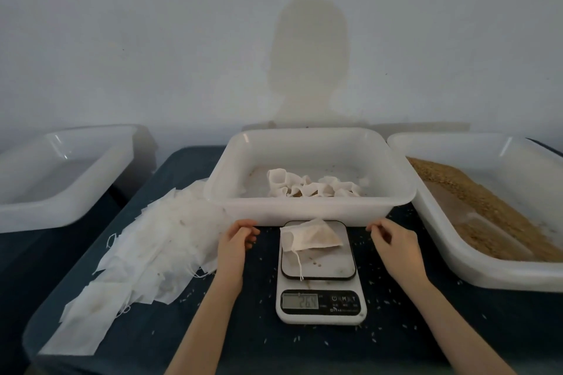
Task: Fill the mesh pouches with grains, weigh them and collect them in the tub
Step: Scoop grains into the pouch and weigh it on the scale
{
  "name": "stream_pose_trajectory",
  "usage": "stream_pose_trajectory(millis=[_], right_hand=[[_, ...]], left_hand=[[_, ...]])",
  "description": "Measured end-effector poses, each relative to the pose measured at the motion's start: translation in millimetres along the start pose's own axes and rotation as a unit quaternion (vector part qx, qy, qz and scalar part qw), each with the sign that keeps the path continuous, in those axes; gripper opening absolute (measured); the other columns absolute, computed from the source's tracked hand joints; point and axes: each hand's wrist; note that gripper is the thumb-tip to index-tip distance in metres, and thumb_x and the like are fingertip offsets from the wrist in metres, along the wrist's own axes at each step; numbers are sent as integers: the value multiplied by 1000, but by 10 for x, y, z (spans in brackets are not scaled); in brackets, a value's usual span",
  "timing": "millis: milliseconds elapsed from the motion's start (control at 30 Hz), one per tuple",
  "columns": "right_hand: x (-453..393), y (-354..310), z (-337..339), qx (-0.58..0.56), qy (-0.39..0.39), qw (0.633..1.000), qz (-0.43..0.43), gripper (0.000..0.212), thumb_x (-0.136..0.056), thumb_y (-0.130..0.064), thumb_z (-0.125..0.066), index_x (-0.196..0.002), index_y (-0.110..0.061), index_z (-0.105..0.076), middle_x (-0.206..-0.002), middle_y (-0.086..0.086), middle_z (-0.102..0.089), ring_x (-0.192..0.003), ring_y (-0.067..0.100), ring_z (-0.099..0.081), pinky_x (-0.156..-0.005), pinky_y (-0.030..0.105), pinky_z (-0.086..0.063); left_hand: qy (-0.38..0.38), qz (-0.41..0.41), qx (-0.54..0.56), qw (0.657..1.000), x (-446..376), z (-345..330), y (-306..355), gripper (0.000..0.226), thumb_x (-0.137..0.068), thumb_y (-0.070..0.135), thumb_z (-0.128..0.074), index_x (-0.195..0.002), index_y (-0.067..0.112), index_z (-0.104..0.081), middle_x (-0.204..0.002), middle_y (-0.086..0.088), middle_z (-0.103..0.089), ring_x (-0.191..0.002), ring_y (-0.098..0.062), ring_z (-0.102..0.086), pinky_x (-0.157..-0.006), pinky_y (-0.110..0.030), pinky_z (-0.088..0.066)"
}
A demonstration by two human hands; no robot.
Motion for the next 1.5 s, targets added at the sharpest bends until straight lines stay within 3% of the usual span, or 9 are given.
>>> stream_pose_trajectory(millis=[200, 500, 933, 1067, 1200, 1300, 1400, 1500], right_hand=[[0, -6, 0, -3, -22, 1000, -11, 22, -92, -22, -56, -77, -37, -59, -60, -8, -59, -55, 2, -56, -46, 15, -36], [-2, 1, -4, 10, -32, 999, -9, 22, -93, -24, -56, -77, -38, -59, -61, -8, -60, -55, 9, -56, -49, 26, -45], [26, -32, 7, 9, -48, 999, -3, 22, -93, -23, -56, -78, -39, -60, -63, -10, -61, -55, 4, -56, -50, 20, -43], [51, -58, 12, 21, -47, 999, 16, 24, -93, -21, -58, -80, -40, -58, -64, -11, -62, -56, 8, -57, -50, 17, -42], [59, -135, 28, -8, -19, 999, 33, 15, -92, -18, -59, -85, -29, -66, -59, -9, -58, -55, 5, -55, -47, 14, -39], [88, -354, 46, 9, 14, 993, 115, 10, -89, -14, -63, -89, -22, -69, -56, -12, -55, -55, 7, -55, -48, 13, -41], [107, -711, 44, 19, -32, 977, 211, 22, -87, -19, -65, -108, -28, -66, -79, -16, -62, -56, 5, -55, -54, 17, -49], [79, -1011, -78, 122, -149, 945, 264, 42, -85, -37, -63, -126, -39, -53, -123, -26, -50, -93, -4, -57, -77, 20, -51]], left_hand=[[-1, 9, 5, 1000, -8, 9, -5, 27, -88, -3, -43, -84, 11, -65, -74, -2, -63, -70, -12, -53, -66, -23, -42], [-6, 5, 1, 1000, -4, 14, -9, 25, -88, -3, -43, -85, 10, -64, -75, -3, -63, -72, -13, -53, -67, -23, -42], [-7, 6, -5, 1000, -28, 26, -37, 25, -89, -2, -43, -87, 10, -65, -76, -2, -64, -72, -12, -54, -68, -23, -43], [-7, 4, -6, 1000, -17, 27, -30, 24, -89, -2, -44, -86, 10, -65, -75, -2, -64, -72, -12, -54, -69, -24, -44], [-11, 1, -4, 1000, -9, 32, -24, 24, -89, -2, -44, -87, 9, -65, -75, -2, -64, -72, -12, -54, -70, -23, -44], [-11, 6, -4, 1000, -9, 30, -26, 24, -89, -2, -44, -87, 10, -64, -75, -1, -64, -71, -11, -54, -69, -22, -44], [-14, 11, -6, 1000, -12, 25, -29, 23, -88, -2, -44, -88, 9, -65, -76, -2, -63, -72, -11, -54, -68, -22, -44], [-13, 15, -6, 1000, -8, 32, -21, 22, -88, -2, -45, -89, 8, -64, -76, -3, -63, -71, -12, -54, -67, -22, -43]])
Point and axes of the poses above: each hand's wrist, its own x-axis away from the middle knuckle, its own z-axis out of the back of the hand, y = z × x
